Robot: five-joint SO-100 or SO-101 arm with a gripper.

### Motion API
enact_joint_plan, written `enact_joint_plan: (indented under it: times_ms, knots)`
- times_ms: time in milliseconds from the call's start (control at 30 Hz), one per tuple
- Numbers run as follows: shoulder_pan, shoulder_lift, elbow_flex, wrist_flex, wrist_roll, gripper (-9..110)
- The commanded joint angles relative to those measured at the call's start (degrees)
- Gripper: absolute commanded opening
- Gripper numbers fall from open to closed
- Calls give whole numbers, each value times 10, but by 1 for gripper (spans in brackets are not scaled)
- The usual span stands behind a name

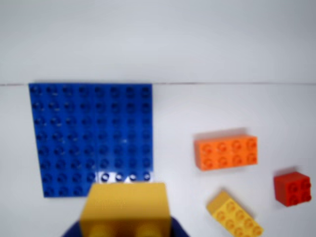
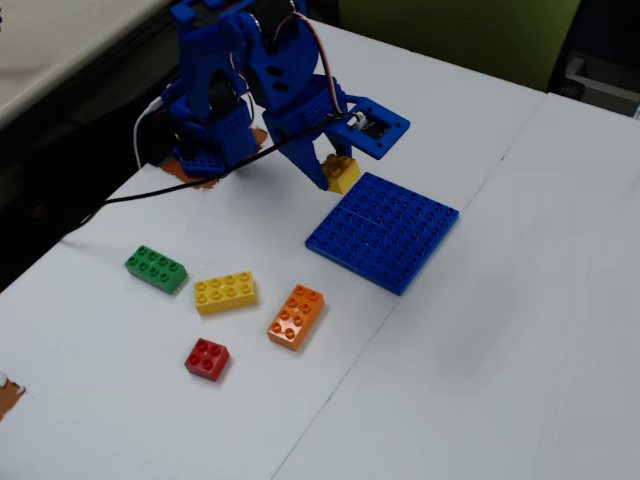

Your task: Pick up the 2x2 yellow block and go up the 8x8 blue block.

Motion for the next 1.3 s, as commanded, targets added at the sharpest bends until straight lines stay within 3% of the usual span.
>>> enact_joint_plan:
  times_ms: [0,1267]
  knots:
    - [-25,-19,-47,-1,12,0]
    - [-136,-148,-61,5,150,0]
